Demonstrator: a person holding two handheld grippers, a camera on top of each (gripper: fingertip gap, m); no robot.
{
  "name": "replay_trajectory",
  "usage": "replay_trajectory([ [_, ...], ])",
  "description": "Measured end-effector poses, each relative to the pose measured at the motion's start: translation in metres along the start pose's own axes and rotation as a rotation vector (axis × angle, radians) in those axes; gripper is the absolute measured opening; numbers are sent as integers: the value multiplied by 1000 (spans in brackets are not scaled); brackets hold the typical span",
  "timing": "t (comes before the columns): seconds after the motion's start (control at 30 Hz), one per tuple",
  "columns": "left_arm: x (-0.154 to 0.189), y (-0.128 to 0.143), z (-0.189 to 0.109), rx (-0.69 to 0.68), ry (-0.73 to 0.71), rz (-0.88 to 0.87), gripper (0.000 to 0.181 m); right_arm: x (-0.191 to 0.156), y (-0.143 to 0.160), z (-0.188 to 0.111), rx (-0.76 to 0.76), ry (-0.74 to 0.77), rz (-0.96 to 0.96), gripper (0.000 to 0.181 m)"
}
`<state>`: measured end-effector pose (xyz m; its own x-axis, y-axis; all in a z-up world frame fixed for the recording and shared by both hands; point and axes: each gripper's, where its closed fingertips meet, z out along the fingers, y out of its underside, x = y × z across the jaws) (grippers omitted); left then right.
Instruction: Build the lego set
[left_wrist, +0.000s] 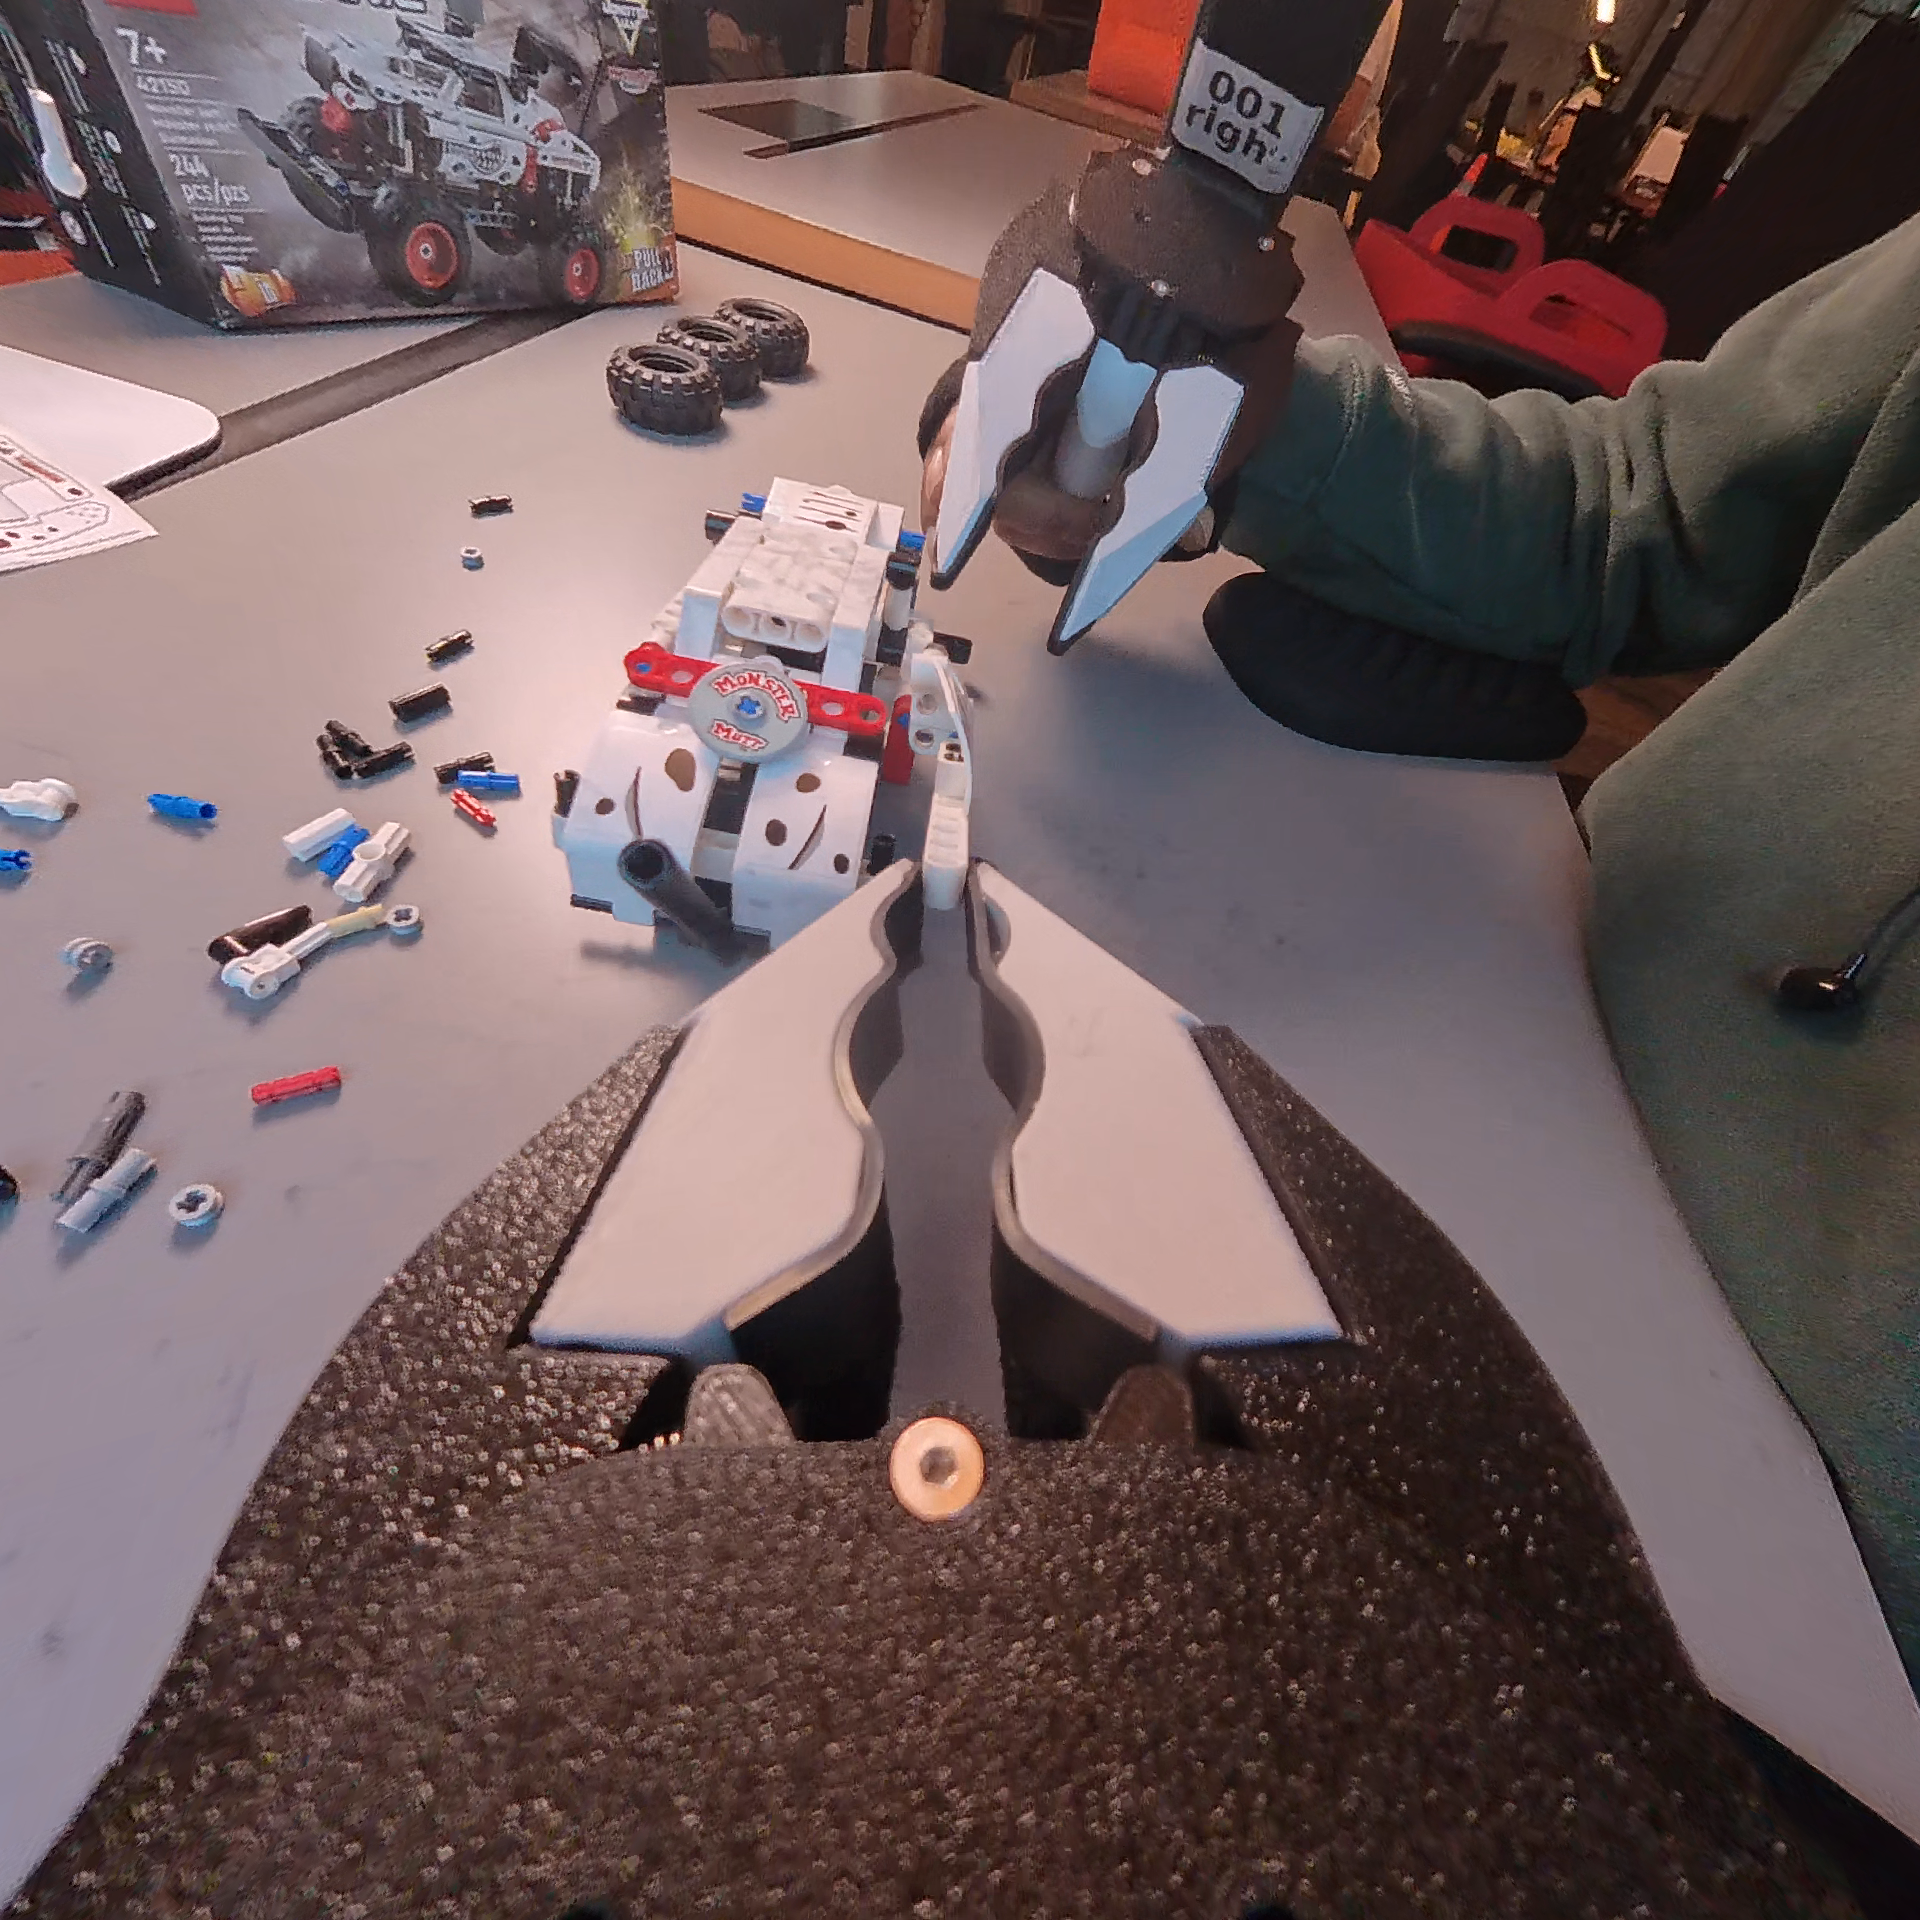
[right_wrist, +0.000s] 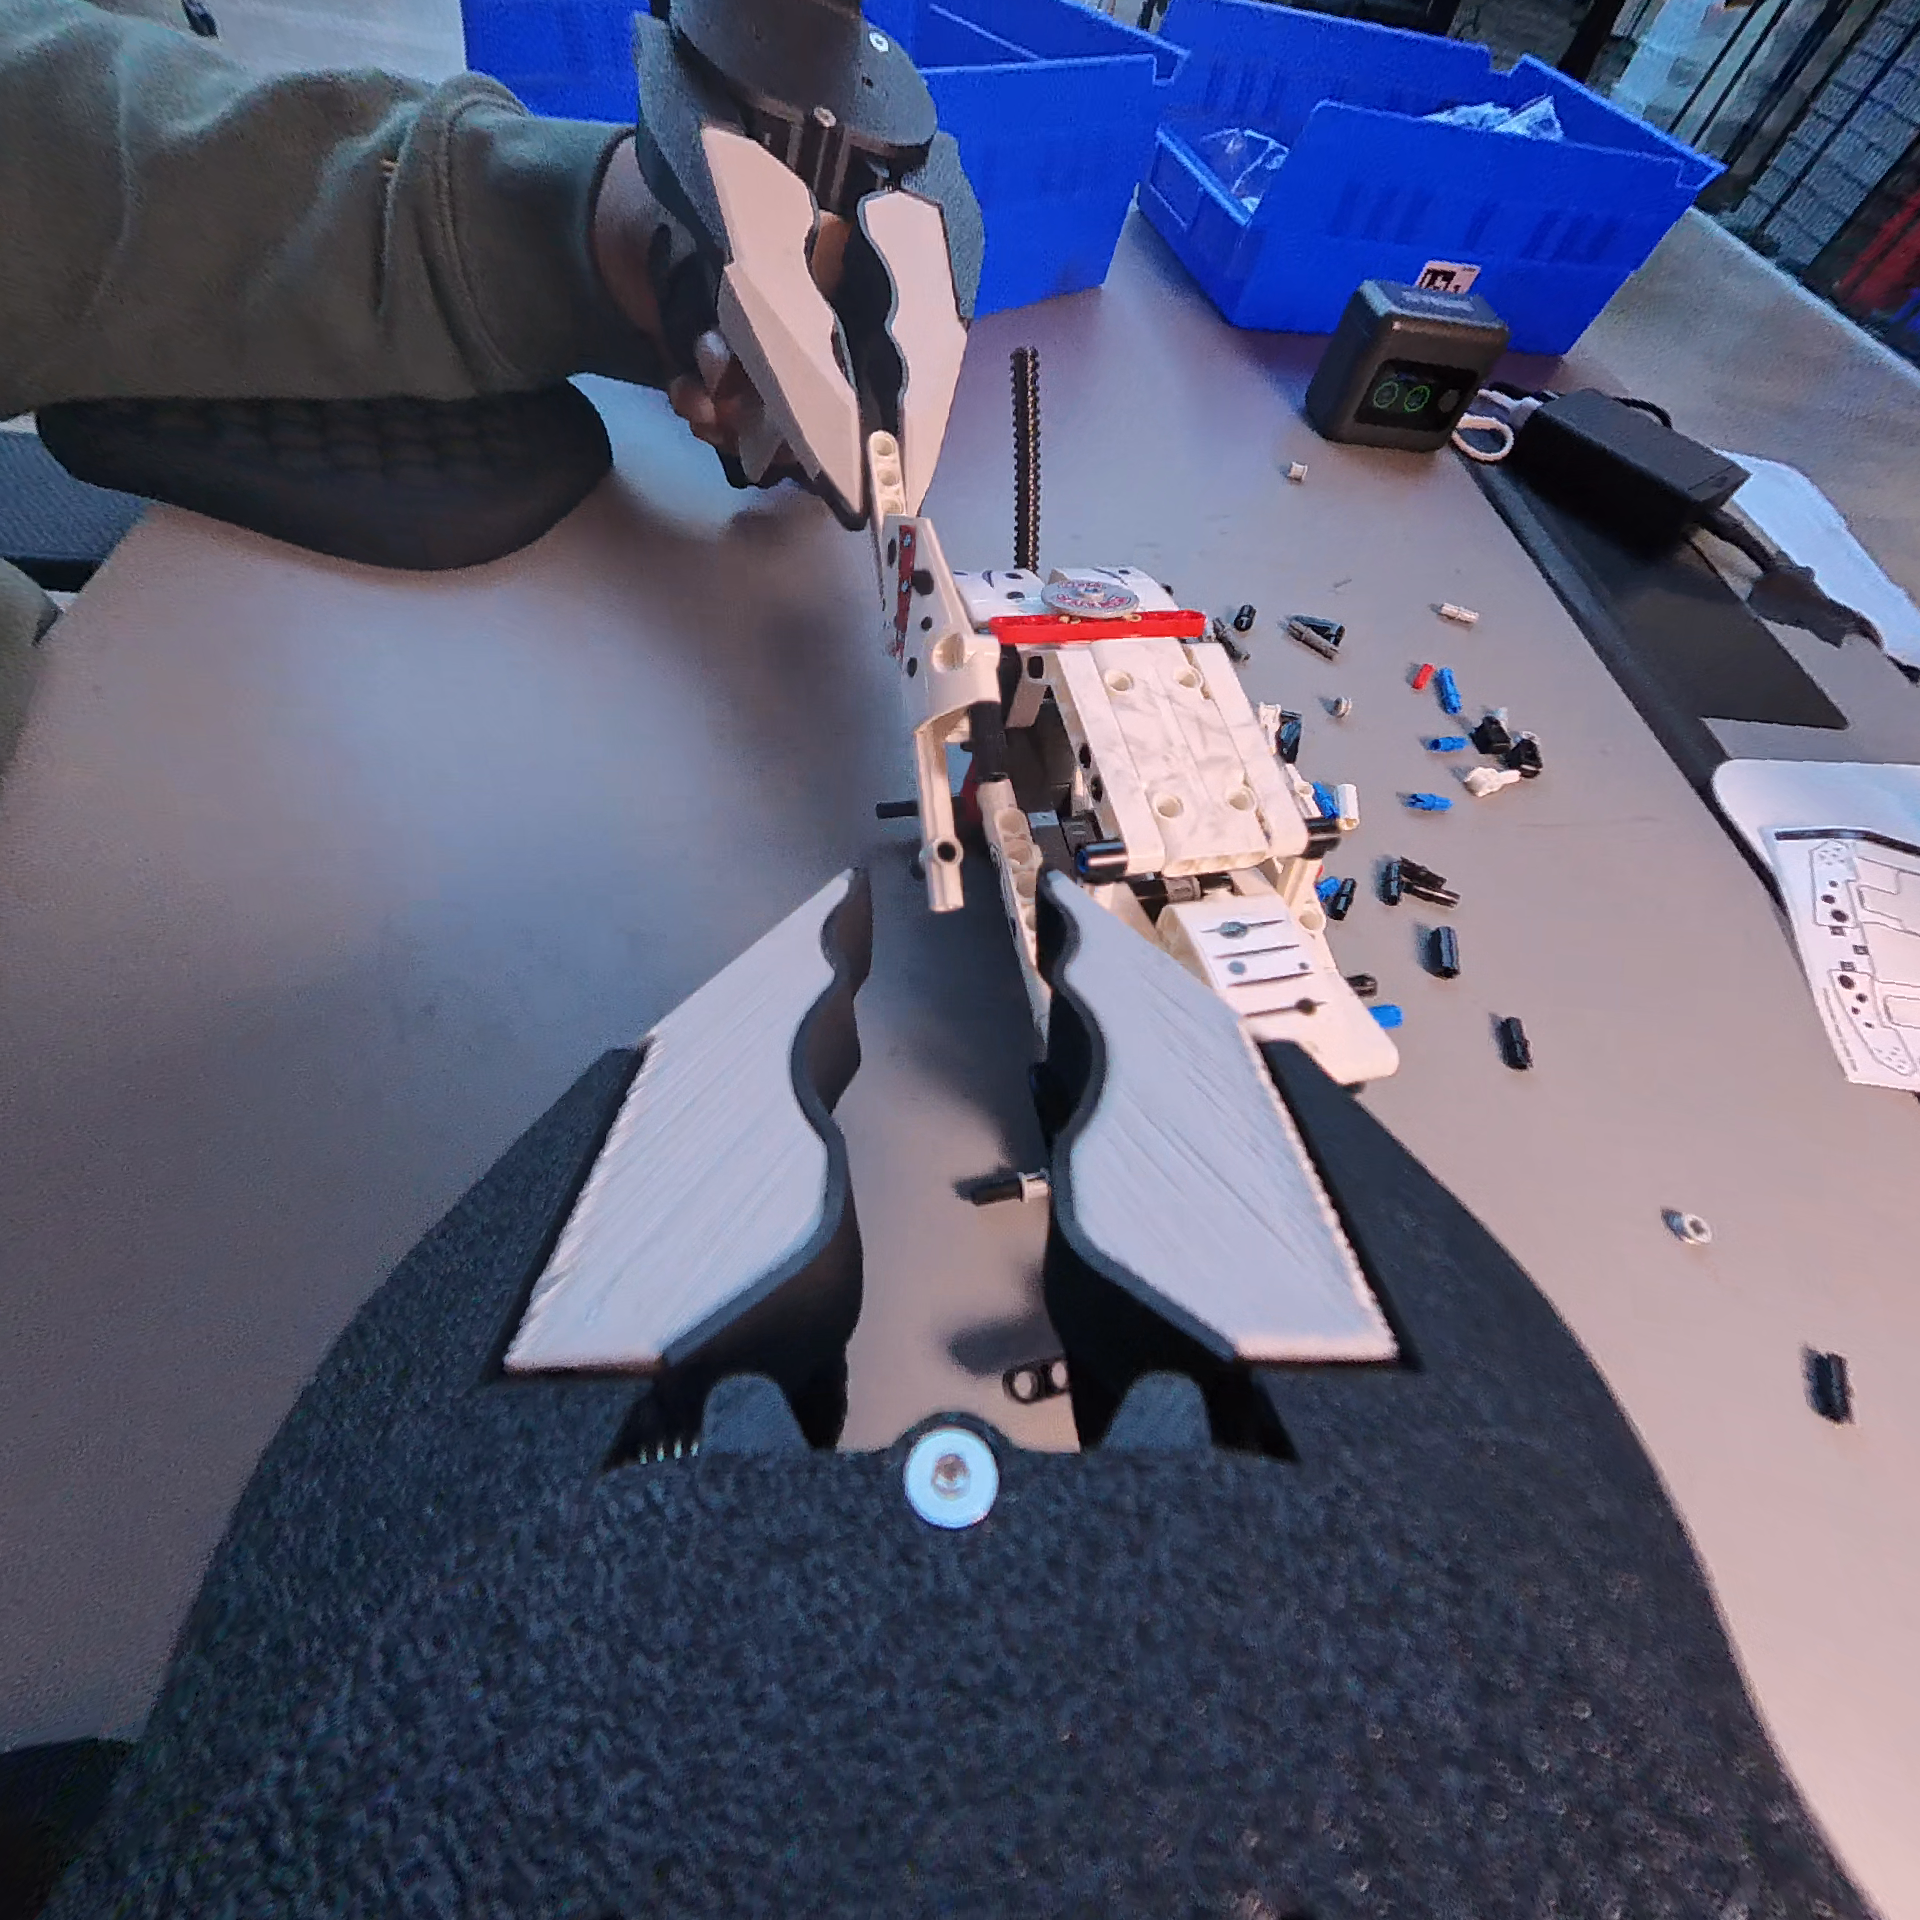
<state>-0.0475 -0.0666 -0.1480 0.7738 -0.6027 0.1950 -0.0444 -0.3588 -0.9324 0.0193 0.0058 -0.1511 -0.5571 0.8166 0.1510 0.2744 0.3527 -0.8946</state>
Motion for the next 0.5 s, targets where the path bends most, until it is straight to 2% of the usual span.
replay_trajectory([
  [0.27, -6, 6, 2, -35, -45, 27, 7, 6, 13, 8, -89, 89, -117, 24],
  [0.5, -7, 7, 3, -52, -70, 46, 7, 10, 8, 12, -99, 175, -237, 17],
])
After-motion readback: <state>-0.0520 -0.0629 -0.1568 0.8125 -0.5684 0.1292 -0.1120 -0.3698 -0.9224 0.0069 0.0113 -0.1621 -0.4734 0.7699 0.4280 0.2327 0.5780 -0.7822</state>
